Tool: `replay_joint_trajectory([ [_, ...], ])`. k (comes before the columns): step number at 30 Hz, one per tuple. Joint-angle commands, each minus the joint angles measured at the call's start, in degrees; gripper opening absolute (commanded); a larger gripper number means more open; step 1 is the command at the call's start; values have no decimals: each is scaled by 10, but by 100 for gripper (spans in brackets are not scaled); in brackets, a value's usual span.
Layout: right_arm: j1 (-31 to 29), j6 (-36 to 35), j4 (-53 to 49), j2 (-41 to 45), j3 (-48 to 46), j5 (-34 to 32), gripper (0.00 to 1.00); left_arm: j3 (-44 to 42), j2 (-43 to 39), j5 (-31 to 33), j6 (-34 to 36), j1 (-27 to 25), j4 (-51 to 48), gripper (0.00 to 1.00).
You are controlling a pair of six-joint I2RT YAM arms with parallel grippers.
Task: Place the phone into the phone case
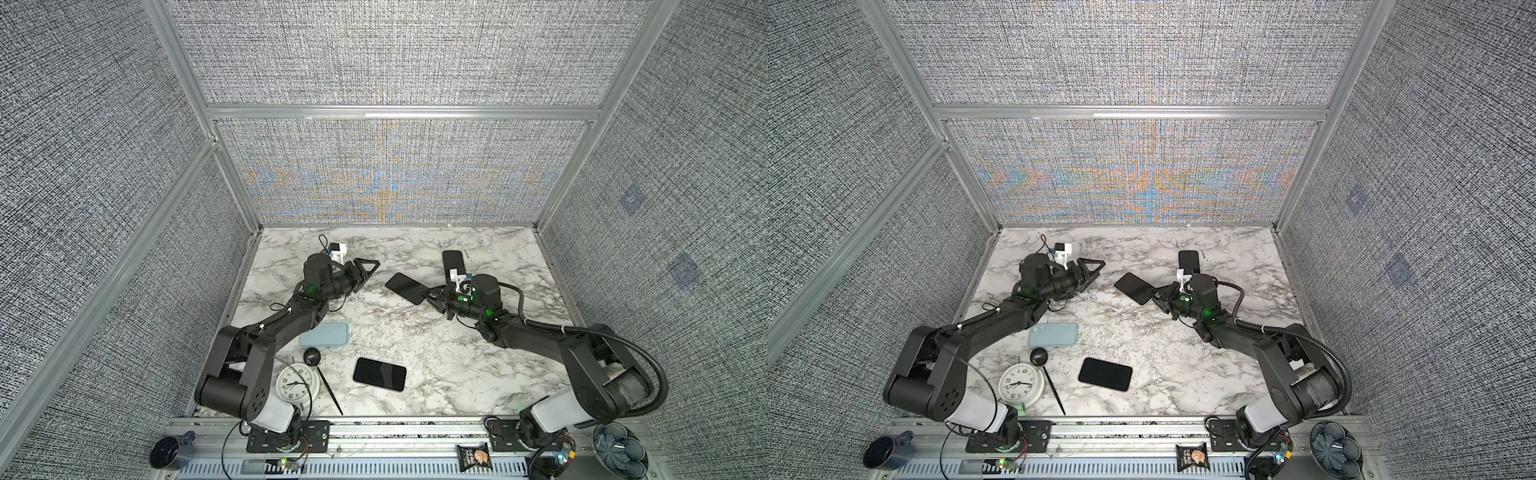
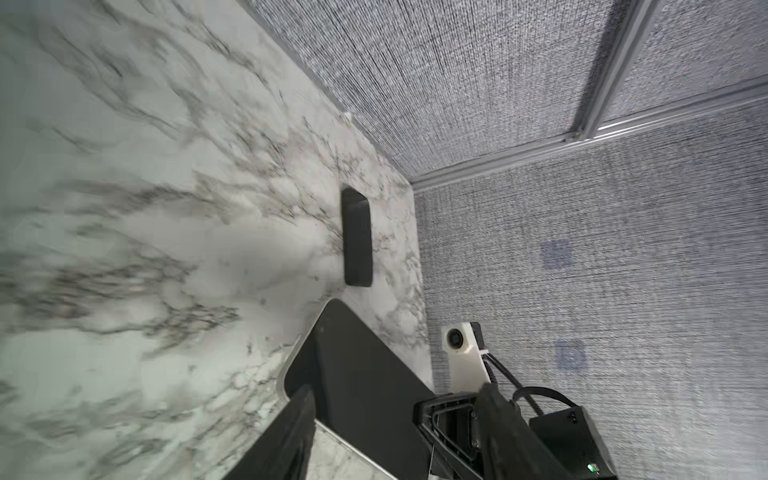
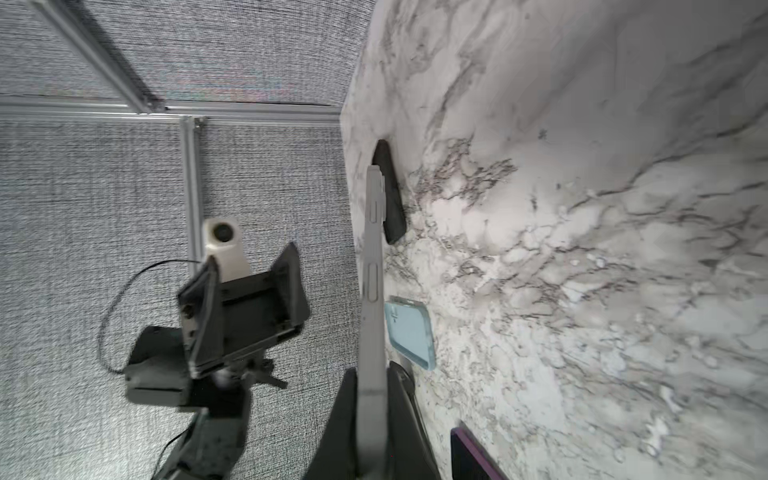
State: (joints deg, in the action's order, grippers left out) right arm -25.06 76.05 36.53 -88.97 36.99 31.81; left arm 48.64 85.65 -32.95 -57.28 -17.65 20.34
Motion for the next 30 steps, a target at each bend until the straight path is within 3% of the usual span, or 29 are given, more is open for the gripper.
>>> replay_joint_trajectory([
  [1,0,-9,30,-34,15,39,7,57,-12,114,144,18,-313,65],
  [5,-2,0,70,-80,35,69,7,131,22,196,210,38,-449,68],
  [12,-1,-59,-7,-80,72,95,6,187,124,177,238,98,-499,66],
  [15,-2,-116,-94,-58,91,89,6,220,158,173,256,113,-526,62],
  [20,-8,-198,-209,-43,122,78,7,280,220,229,288,118,-580,53],
  [24,-10,-207,-216,-50,125,81,7,308,259,265,299,123,-600,43],
  [30,-14,-207,-216,-70,140,101,7,332,279,289,302,131,-610,35],
])
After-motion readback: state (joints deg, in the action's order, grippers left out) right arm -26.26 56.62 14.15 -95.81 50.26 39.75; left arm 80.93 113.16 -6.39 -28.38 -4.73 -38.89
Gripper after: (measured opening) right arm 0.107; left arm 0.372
